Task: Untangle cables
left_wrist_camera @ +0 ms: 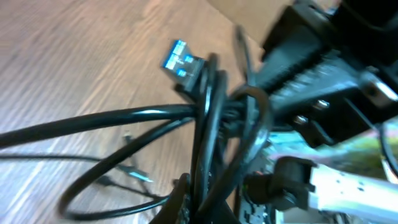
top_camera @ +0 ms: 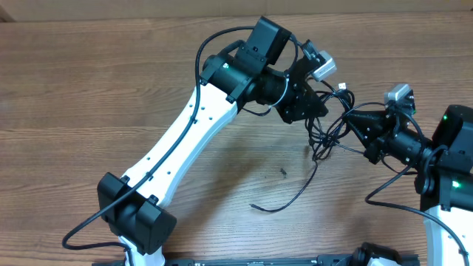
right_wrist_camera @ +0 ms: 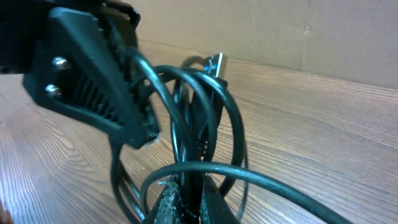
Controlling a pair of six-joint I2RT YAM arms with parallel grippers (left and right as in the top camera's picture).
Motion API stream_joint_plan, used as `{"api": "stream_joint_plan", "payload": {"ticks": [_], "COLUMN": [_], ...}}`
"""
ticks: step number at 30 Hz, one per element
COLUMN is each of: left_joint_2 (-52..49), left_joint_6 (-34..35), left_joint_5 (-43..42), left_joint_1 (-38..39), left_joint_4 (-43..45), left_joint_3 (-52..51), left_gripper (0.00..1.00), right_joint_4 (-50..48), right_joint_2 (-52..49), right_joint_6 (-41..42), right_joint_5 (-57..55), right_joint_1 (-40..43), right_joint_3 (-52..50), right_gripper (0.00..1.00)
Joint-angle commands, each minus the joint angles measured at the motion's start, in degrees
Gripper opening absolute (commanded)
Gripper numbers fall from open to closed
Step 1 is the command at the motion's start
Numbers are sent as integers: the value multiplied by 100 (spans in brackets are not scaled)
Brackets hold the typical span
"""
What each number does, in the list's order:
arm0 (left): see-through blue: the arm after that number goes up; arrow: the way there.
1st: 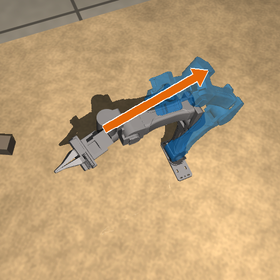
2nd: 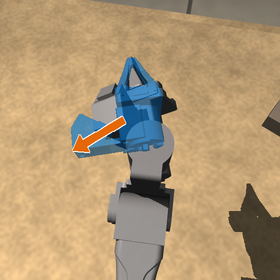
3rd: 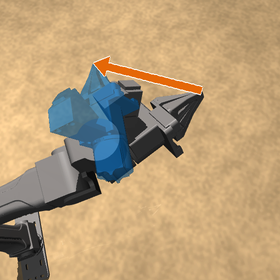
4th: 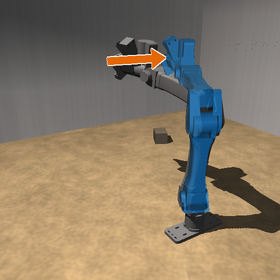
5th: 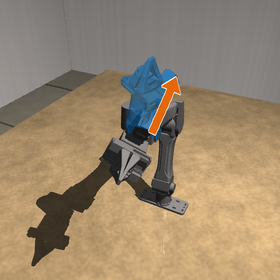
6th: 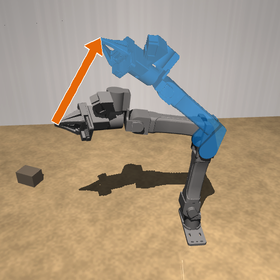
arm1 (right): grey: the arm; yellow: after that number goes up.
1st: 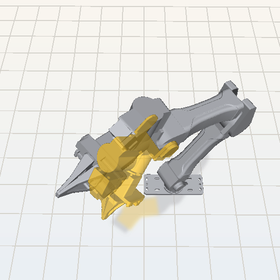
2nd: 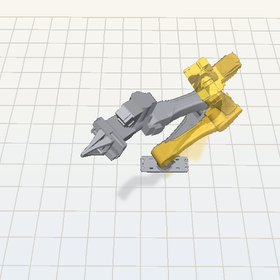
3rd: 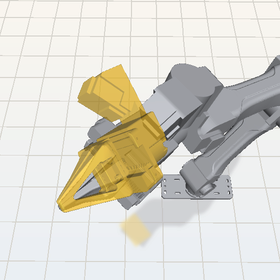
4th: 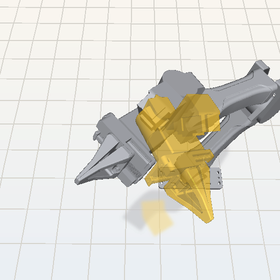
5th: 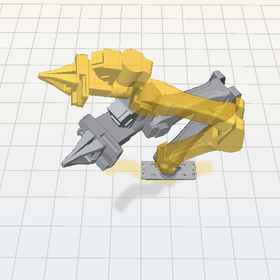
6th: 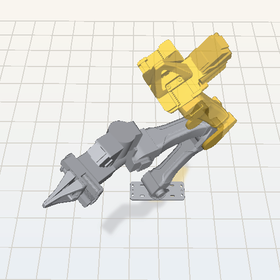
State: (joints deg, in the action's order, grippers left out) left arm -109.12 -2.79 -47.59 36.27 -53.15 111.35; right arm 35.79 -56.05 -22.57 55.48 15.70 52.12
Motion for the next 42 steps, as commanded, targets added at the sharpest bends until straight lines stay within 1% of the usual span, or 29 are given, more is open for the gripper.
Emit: {"api": "stream_joint_plan", "payload": {"ticks": [1, 6, 9, 13, 23, 25, 26, 27, 29, 30, 31, 32, 34, 37, 42], "left_joint_2": [-28, -28, -28, -28, -28, -28, -28, -28, -28, -28, -28, -28, -28, -28, -28], "left_joint_6": [807, 1751, 1982, 1998, 1996, 1996, 1996, 1989, 1860, 1716, 1532, 1360, 1134, 1038, 1021], "left_joint_5": [955, 1963, 2238, 2385, 2376, 2352, 2347, 2291, 1969, 1749, 1460, 1163, 697, 402, 50], "left_joint_1": [-74, -122, -155, -179, -181, -181, -181, -181, -179, -175, -175, -173, -170, -168, -127], "left_joint_4": [153, 363, 385, 369, 313, 258, 225, 186, 140, 133, 131, 127, 101, 46, 52], "left_joint_3": [57, 57, 57, 57, 57, 57, 57, 57, 57, 57, 57, 57, 57, 57, 57], "left_gripper": [4, 4, 4, 4, 4, 4, 4, 4, 4, 4, 4, 4, 4, 4, 4], "right_joint_4": [66, 186, 210, 205, 205, 203, 201, 197, 146, 90, 37, -33, -186, -361, -507], "right_joint_2": [15, 15, 15, 15, 15, 15, 15, 15, 15, 15, 15, 15, 15, 13, -2], "right_joint_6": [-63, -42, -42, -42, -42, -42, -44, -46, -46, -46, -46, -46, -46, -46, -48], "right_joint_5": [118, 120, 122, 127, 127, 125, 125, 125, 120, 120, 120, 118, 116, 116, 44], "right_joint_1": [-26, -26, -26, -26, -26, -26, -26, -26, -26, -26, -26, -26, -26, -26, -24], "right_joint_3": [76, 76, 76, 79, 79, 79, 79, 79, 79, 79, 79, 79, 79, 79, 76], "right_gripper": [6, 6, 6, 6, 6, 7, 9, 16, 24, 30, 43, 50, 55, 60, 61]}}
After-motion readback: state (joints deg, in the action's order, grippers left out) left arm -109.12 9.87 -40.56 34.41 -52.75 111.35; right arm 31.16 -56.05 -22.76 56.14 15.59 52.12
